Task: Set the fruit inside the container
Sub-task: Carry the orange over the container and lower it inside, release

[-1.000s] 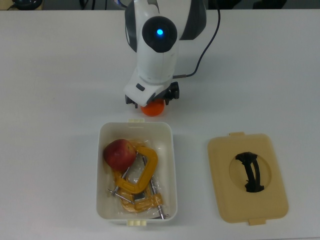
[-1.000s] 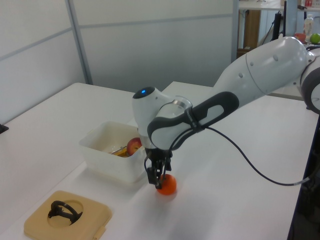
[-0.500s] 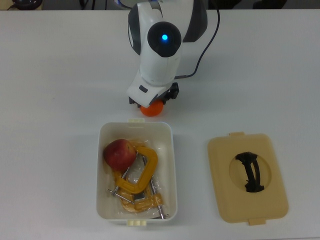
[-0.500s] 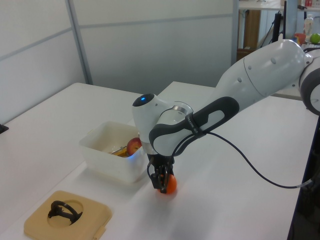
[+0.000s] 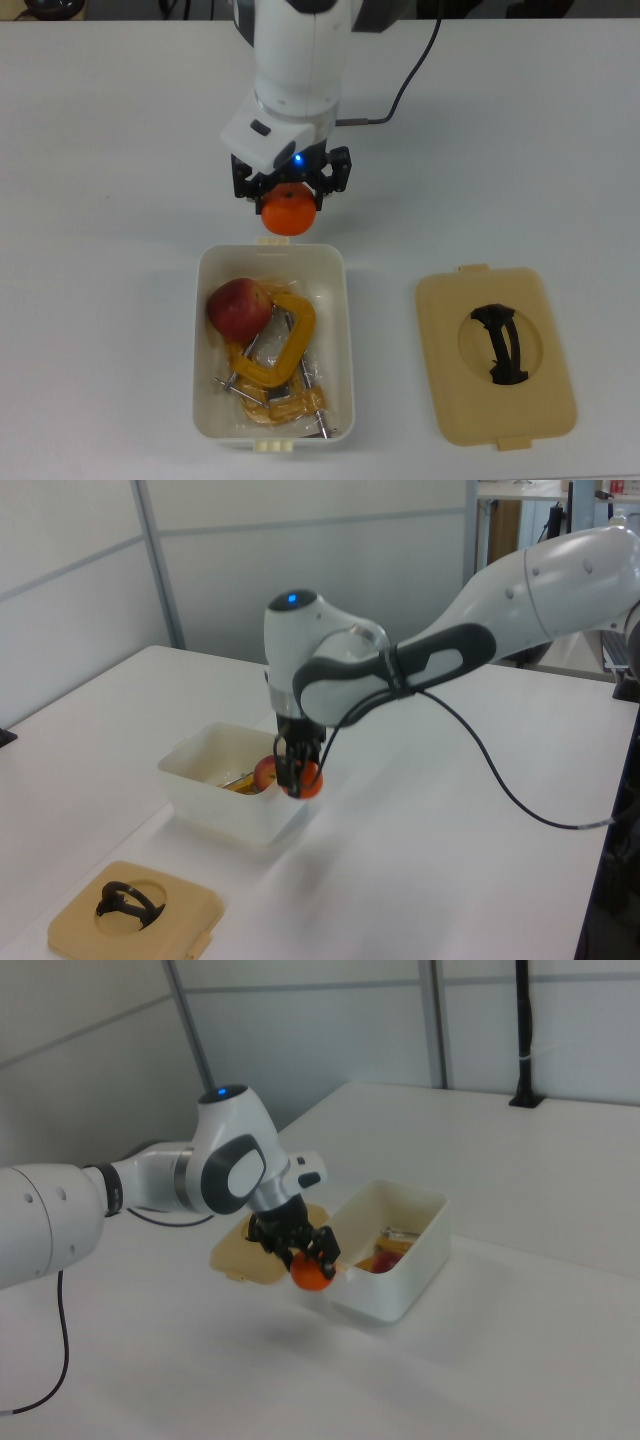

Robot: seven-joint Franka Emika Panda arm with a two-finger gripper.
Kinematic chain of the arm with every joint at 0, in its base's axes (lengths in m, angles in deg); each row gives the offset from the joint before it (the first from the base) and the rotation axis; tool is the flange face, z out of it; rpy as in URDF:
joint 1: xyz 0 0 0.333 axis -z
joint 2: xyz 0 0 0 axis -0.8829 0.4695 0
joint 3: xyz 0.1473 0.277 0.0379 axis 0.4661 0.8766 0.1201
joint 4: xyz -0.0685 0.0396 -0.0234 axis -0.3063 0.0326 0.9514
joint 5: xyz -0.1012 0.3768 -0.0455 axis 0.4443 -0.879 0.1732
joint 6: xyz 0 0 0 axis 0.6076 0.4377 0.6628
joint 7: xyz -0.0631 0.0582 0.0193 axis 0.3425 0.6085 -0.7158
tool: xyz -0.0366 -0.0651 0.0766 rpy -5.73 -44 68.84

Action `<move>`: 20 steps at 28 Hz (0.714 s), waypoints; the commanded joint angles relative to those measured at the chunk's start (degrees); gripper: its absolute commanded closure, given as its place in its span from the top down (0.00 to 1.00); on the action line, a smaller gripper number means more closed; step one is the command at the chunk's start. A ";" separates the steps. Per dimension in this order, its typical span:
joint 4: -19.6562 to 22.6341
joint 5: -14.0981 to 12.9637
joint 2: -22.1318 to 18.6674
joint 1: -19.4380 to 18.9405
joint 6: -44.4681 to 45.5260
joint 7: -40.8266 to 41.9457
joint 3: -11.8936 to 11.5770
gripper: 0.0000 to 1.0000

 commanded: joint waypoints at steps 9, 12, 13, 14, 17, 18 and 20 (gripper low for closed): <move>-2.38 1.36 5.51 0.14 -26.47 -9.72 -0.31 0.37; -2.91 1.45 8.06 0.14 -32.98 -11.22 -0.31 0.46; -2.91 1.37 8.76 0.14 -34.12 -11.31 -0.31 0.54; -2.99 1.45 9.38 0.14 -34.92 -11.57 -0.31 0.66; -3.26 1.54 10.17 -0.12 -35.81 -14.72 -1.01 1.00; -3.26 1.63 10.17 -0.29 -35.81 -15.69 -1.10 1.00; -3.26 1.80 10.00 -0.30 -35.63 -16.93 -1.10 1.00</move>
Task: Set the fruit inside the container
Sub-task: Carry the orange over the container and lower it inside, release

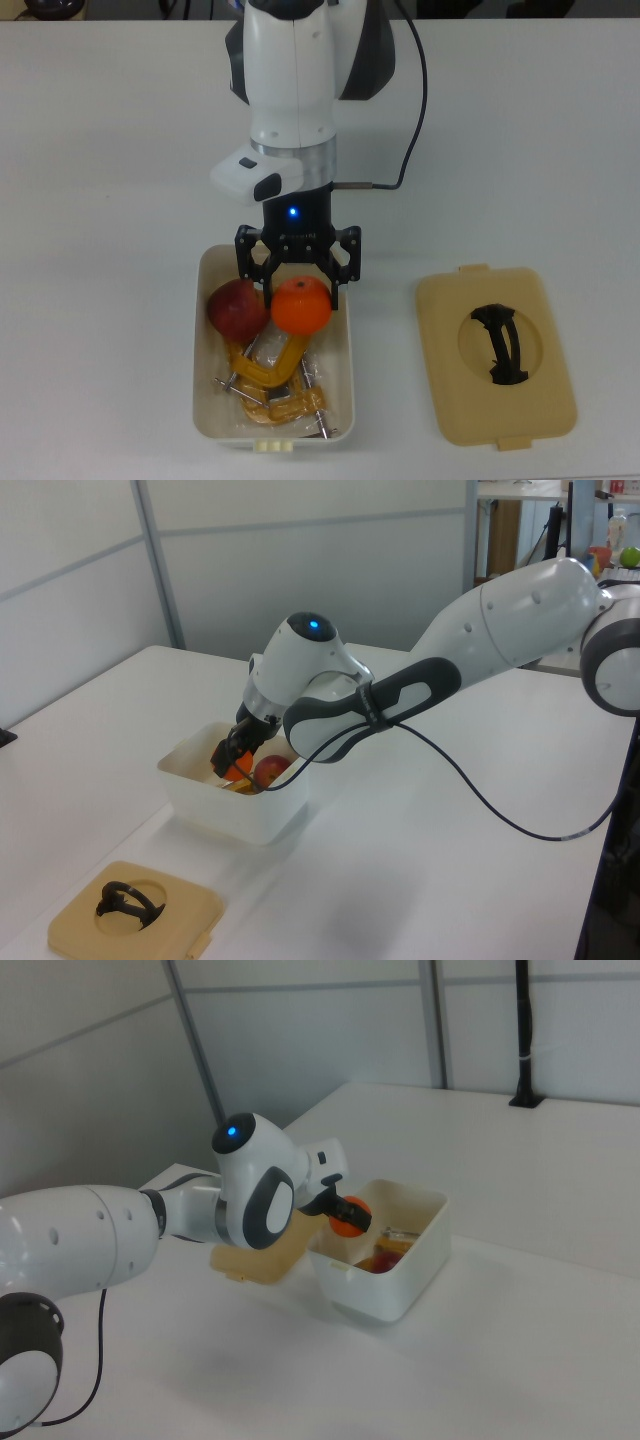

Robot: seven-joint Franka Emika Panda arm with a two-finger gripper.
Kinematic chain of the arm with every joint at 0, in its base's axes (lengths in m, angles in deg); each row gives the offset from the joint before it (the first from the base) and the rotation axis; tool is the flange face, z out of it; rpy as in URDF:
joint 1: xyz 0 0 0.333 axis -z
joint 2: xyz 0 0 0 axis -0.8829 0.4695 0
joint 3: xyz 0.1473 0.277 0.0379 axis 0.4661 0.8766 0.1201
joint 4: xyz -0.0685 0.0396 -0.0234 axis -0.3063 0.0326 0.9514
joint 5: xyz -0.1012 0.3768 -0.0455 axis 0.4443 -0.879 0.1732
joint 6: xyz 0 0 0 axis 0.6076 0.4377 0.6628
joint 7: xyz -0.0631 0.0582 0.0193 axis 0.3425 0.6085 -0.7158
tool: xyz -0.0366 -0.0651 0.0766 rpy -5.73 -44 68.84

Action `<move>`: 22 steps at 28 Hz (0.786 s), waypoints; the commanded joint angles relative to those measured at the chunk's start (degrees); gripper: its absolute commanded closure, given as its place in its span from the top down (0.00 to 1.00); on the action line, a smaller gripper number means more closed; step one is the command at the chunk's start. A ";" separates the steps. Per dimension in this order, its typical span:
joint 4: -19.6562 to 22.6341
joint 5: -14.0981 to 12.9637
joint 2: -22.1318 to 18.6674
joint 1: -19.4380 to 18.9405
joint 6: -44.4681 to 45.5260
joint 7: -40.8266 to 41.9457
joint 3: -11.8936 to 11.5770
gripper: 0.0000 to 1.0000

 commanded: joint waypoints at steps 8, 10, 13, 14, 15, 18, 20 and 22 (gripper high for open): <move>-1.53 0.94 -2.09 -0.38 8.21 -5.25 -0.83 1.00; -1.44 0.94 -3.23 -0.38 12.52 -5.07 -0.83 1.00; -1.09 0.86 -5.51 -0.56 21.57 -4.98 -0.48 1.00; -1.18 0.77 -5.95 -0.56 24.21 -4.90 -0.39 1.00; -1.27 0.77 -6.39 -0.56 27.02 -4.55 -0.30 1.00; -1.44 -0.02 -8.85 -0.74 37.22 -1.91 -0.13 1.00; -1.44 -0.55 -10.26 -0.82 40.83 -1.12 -0.13 1.00; -1.44 -1.68 -12.01 -0.82 44.95 -0.07 -0.13 1.00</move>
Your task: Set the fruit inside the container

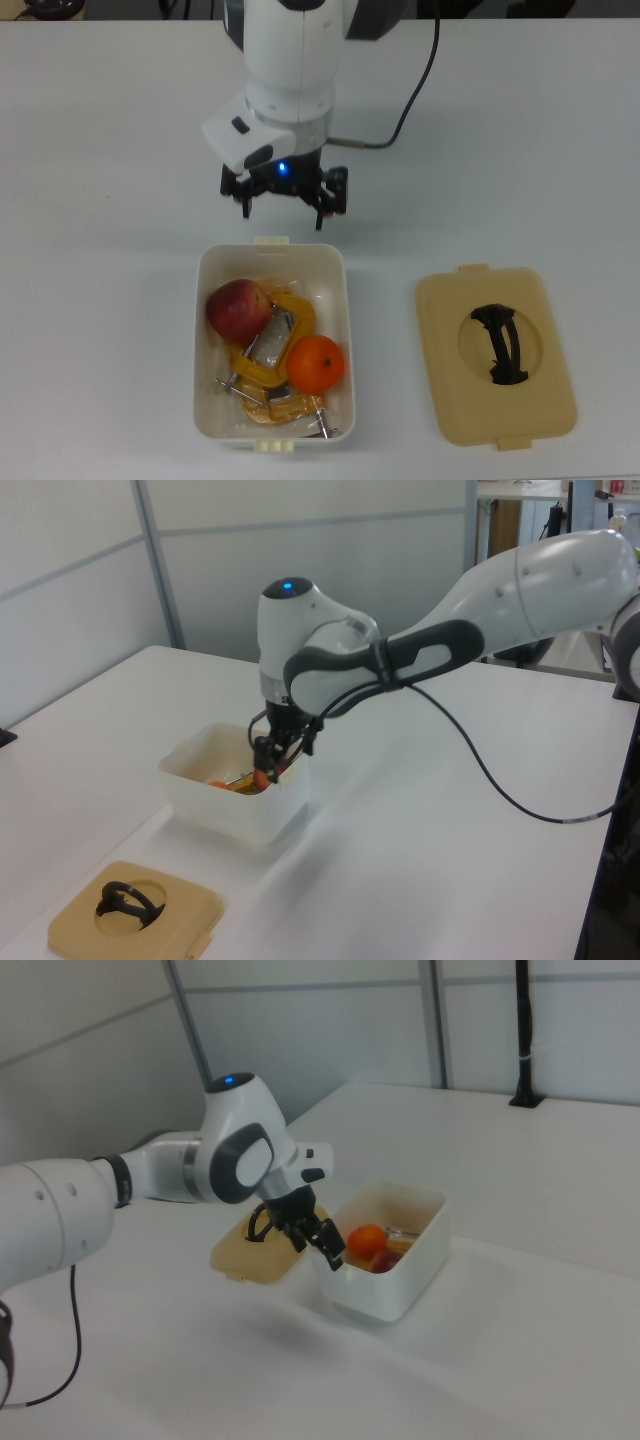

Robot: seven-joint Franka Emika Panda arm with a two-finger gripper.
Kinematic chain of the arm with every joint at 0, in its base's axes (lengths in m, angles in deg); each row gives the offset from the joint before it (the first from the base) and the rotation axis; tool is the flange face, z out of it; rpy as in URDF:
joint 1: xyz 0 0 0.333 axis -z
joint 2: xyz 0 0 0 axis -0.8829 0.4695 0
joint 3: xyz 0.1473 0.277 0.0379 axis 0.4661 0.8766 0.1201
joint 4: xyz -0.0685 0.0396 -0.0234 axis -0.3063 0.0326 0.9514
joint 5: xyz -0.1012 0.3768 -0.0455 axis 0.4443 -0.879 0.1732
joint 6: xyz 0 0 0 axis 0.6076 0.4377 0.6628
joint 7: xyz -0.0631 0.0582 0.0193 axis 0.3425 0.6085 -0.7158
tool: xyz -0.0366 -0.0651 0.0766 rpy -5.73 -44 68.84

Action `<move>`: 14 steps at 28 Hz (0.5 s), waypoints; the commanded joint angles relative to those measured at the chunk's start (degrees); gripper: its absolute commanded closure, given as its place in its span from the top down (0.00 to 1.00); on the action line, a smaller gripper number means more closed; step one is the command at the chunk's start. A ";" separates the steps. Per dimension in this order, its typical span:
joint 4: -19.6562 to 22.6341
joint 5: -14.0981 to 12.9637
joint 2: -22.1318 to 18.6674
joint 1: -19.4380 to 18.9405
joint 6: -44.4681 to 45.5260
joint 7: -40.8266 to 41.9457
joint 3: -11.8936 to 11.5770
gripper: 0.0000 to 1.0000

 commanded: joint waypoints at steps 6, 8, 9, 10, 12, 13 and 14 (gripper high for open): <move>0.97 -2.02 -9.79 -0.72 19.03 3.27 -0.27 1.00; 1.14 -2.11 -11.63 -0.63 20.27 3.27 -0.27 1.00; 1.23 -2.11 -12.60 -0.63 20.71 3.27 -0.27 1.00; 1.32 -2.19 -13.39 -0.54 21.06 3.27 -0.36 1.00; 1.32 -2.81 -14.54 -0.36 21.85 3.19 -0.44 1.00; 1.32 -3.24 -14.63 -0.28 22.20 3.27 -0.44 1.00; 1.32 -3.77 -14.63 -0.36 22.47 3.36 -0.53 1.00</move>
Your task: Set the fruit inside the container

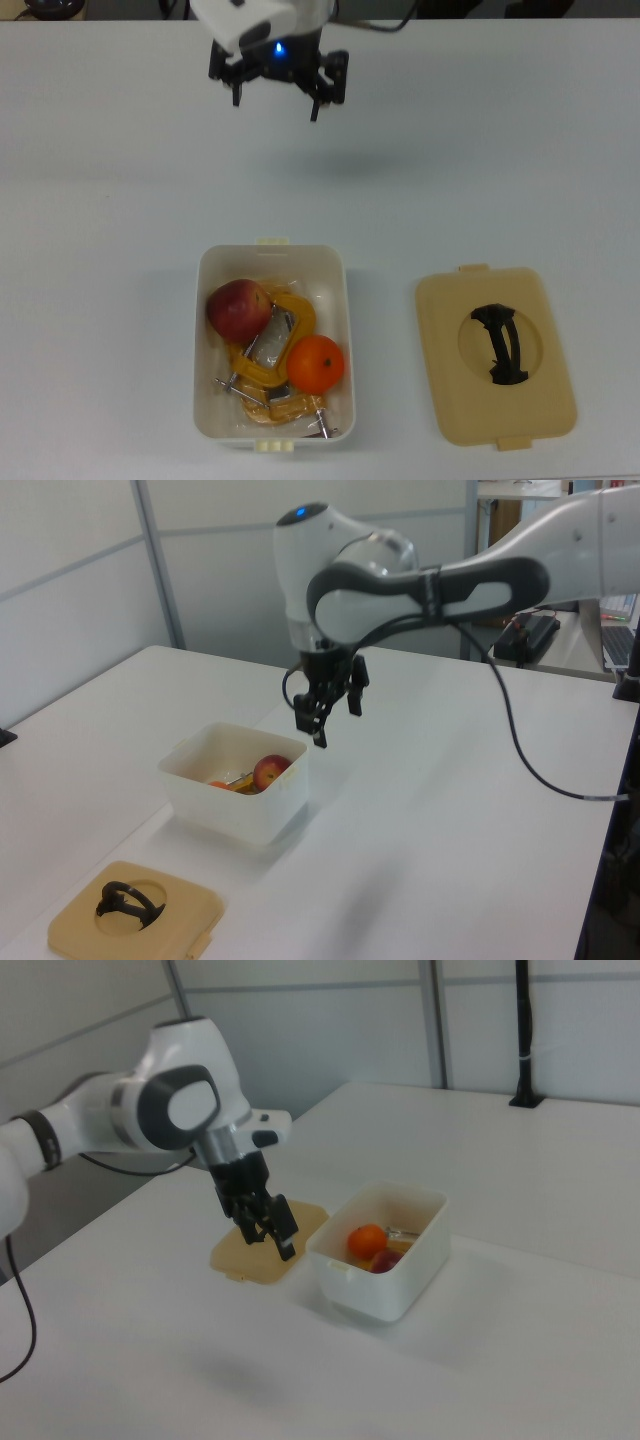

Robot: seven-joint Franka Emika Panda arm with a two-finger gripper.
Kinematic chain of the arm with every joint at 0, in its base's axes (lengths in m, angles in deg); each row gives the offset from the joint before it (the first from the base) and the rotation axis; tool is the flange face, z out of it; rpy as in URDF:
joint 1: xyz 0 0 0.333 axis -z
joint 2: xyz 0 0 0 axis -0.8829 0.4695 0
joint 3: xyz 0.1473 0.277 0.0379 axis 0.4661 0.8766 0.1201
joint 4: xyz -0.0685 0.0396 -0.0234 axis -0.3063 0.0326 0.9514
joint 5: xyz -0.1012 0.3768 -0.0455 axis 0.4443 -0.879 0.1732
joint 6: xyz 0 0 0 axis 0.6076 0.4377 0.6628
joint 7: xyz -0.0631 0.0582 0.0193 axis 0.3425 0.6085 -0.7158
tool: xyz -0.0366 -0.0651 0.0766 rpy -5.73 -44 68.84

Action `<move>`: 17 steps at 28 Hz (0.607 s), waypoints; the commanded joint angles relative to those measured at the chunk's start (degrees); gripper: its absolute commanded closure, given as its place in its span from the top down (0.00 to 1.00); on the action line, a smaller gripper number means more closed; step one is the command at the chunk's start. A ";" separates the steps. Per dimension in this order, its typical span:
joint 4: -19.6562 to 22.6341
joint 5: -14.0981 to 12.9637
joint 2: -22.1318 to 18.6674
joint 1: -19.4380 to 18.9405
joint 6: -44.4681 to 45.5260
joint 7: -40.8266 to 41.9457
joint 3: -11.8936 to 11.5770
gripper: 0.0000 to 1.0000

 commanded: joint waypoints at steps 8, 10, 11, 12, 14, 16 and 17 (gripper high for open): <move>1.18 -4.15 -2.98 -0.25 2.21 1.99 -0.19 1.00; 1.18 -4.15 -3.24 -0.25 2.21 1.99 -0.10 1.00; 1.18 -4.15 -3.50 -0.25 2.30 2.07 -0.10 1.00; 1.18 -4.15 -4.38 -0.25 2.38 2.07 -0.10 1.00; 1.18 -4.41 -4.74 -0.25 2.30 2.07 -0.19 1.00; 1.09 -4.50 -4.91 -0.25 2.38 2.07 -0.19 1.00; 1.09 -4.42 -5.00 -0.25 2.30 2.07 -0.19 1.00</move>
